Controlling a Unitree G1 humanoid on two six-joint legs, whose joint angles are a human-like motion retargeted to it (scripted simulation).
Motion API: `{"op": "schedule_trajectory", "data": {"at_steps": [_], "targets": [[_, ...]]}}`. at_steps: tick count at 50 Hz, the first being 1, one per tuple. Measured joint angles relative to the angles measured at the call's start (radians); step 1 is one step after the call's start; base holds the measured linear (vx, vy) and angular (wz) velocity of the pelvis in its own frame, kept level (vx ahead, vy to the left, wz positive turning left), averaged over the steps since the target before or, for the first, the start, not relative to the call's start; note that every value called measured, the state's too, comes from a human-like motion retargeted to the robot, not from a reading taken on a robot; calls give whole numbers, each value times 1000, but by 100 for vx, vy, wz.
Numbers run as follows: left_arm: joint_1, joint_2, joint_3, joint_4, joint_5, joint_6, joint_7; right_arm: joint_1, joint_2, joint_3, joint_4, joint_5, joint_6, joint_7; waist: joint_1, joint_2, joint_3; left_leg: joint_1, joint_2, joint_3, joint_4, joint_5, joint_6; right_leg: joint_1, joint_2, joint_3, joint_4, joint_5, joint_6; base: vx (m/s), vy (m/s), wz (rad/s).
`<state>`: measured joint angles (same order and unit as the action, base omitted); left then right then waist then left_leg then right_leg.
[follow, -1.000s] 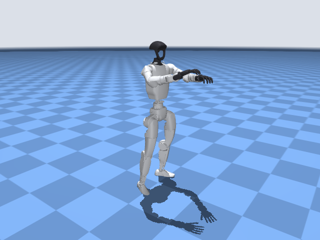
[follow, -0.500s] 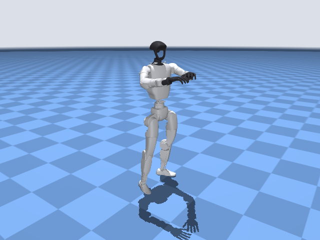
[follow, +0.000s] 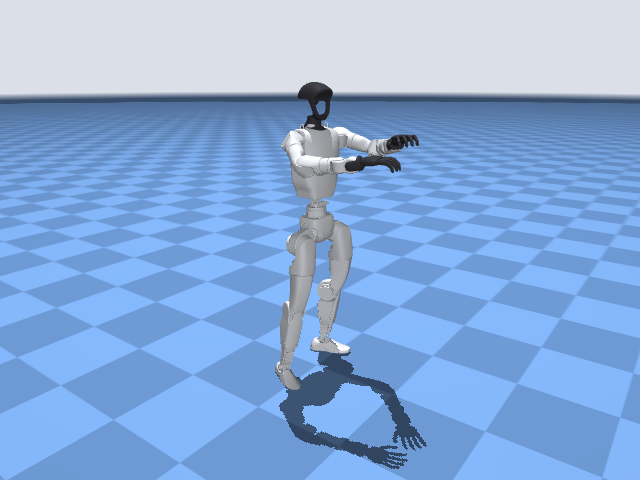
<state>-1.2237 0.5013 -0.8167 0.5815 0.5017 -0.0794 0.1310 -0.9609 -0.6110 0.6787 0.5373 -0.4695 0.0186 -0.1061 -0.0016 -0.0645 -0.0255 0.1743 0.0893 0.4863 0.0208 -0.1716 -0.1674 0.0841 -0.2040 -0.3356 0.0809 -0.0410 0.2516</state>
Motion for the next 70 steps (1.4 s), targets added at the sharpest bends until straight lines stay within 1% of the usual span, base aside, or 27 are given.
{"op": "schedule_trajectory", "data": {"at_steps": [4,9,13,15,20,22,25,28,30,34,40,43,45,48,50,53,57,61,65,70], "targets": [[15,32,11,19,-31,15,6,12,21,-20,-9,6,5,-24,28,-8,-4,-9,-2,-21,1,3,0,6,-3,-21,-2,1,1,-1,1,26],[60,50,-84,82,-56,4,-65,-39,8,-36,-116,22,9,-98,56,-20,-6,-20,-5,-47,3,6,1,13,-9,-46,-6,1,2,-1,1,27],[79,54,-126,102,-43,-15,-109,-72,14,-11,-153,26,1,-98,79,-33,-8,-30,-8,-65,4,7,0,18,-12,-65,-8,1,0,-1,2,25],[78,63,-110,91,-35,-13,-90,-74,28,18,-132,23,1,-77,91,-41,-8,-34,-8,-74,5,8,-2,19,-14,-73,-8,1,-3,0,2,22],[66,99,10,30,-33,10,-15,-67,100,78,-3,5,4,18,115,-52,-11,-41,-9,-91,4,10,-4,22,-16,-91,-5,1,-11,0,1,16],[69,111,40,16,-42,18,-4,-75,123,79,18,-4,7,18,122,-55,-13,-44,-10,-98,4,11,-4,22,-17,-97,-4,1,-12,0,0,0],[84,129,34,13,-58,18,-5,-108,138,65,-2,-4,12,-41,133,-59,-16,-49,-13,-107,3,12,-2,22,-19,-106,-4,2,-12,0,0,0],[108,139,-22,30,-69,2,-45,-149,142,44,-47,13,14,-101,144,-65,-18,-54,-15,-115,2,13,0,23,-22,-113,-4,2,-11,0,0,0],[122,139,-56,44,-71,-8,-81,-168,145,37,-63,26,16,-115,153,-71,-19,-56,-17,-120,2,13,1,23,-24,-117,-4,2,-11,0,0,0],[129,142,-63,50,-59,-10,-91,-162,152,68,-39,31,19,-85,175,-83,-19,-60,-18,-127,1,13,1,22,-26,-124,-1,2,-13,0,0,0],[108,175,38,4,-41,6,-18,-112,190,117,57,10,1,11,199,-91,-18,-61,-19,-131,-1,11,-1,20,-28,-127,5,2,-16,0,0,0],[113,195,59,-2,-51,13,0,-120,192,102,37,3,-1,-23,203,-91,-17,-61,-21,-131,-2,11,1,19,-29,-127,5,3,-14,0,0,0],[125,206,45,6,-63,12,-2,-139,183,85,-6,9,-1,-69,203,-90,-16,-61,-22,-129,-3,11,2,18,-30,-125,5,4,-12,0,0,0],[150,212,-2,35,-76,0,-44,-176,168,61,-71,29,-2,-117,201,-91,-15,-60,-23,-126,-4,10,4,17,-30,-121,2,6,-10,0,0,0],[165,209,-26,55,-76,-7,-80,-195,161,54,-93,39,-2,-120,199,-91,-14,-58,-24,-122,-4,9,5,16,-31,-117,1,7,-10,0,0,0],[175,201,-25,68,-66,-8,-96,-198,157,67,-77,38,3,-93,198,-93,-12,-55,-24,-114,-4,7,6,14,-30,-109,1,8,-11,0,0,0],[170,202,20,39,-51,-1,-49,-157,173,91,3,32,9,-49,193,-89,-10,-48,-23,-100,-4,4,6,11,-29,-95,4,9,-13,0,0,-9],[161,221,43,-7,-49,-6,-16,-106,195,76,71,32,6,-38,180,-79,-10,-41,-22,-84,-5,1,7,6,-28,-79,8,9,-11,0,1,-21],[163,242,8,-23,-59,-15,-40,-84,182,49,46,36,-2,-59,157,-68,-9,-34,-23,-68,-5,-1,9,1,-28,-62,9,10,-6,0,0,-21],[171,246,-59,-8,-64,-24,-91,-90,129,11,-60,52,-5,-98,121,-55,-8,-26,-24,-49,-5,-3,10,-2,-28,-43,9,11,-2,0,0,-20]]}}
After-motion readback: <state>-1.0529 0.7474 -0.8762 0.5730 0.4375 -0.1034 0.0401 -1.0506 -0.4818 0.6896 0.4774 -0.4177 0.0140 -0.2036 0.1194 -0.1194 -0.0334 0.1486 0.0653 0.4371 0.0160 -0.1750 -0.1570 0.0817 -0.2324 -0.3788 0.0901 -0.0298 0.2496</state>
